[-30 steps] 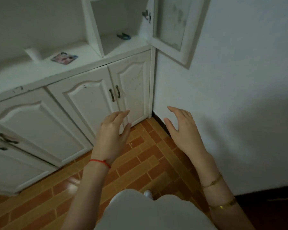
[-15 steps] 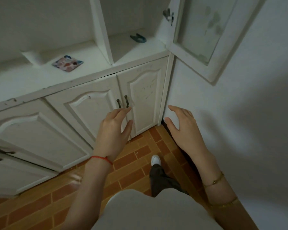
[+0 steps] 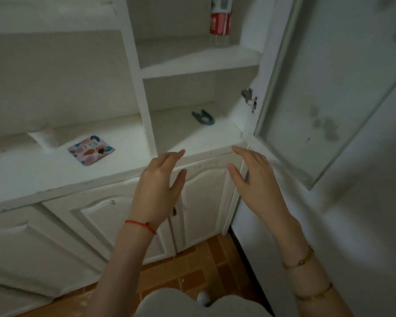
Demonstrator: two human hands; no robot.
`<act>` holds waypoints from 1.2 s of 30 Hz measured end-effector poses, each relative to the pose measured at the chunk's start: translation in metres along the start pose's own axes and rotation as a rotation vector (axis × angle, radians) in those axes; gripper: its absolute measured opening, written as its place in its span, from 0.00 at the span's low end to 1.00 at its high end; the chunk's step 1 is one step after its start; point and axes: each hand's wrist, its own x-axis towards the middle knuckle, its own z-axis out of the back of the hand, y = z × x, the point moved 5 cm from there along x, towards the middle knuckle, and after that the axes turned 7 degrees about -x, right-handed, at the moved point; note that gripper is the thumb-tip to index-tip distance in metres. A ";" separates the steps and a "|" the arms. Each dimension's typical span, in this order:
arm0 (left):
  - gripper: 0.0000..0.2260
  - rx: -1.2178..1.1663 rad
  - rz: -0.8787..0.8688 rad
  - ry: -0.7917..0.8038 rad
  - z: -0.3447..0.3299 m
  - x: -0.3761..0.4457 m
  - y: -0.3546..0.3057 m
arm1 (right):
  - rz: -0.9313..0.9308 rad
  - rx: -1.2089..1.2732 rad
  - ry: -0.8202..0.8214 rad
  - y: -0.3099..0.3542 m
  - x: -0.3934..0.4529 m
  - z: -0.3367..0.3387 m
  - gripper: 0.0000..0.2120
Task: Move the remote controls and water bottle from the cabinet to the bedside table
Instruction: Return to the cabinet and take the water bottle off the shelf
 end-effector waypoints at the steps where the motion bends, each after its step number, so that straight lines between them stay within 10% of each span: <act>1: 0.18 0.001 -0.007 -0.008 -0.002 0.014 -0.001 | 0.015 -0.003 -0.016 -0.001 0.016 0.003 0.21; 18: 0.18 -0.093 -0.180 -0.169 0.021 0.256 -0.025 | 0.093 0.068 -0.277 0.015 0.242 0.067 0.20; 36: 0.29 -0.151 0.234 0.116 -0.056 0.455 -0.001 | -0.017 0.085 -0.200 0.031 0.458 0.076 0.28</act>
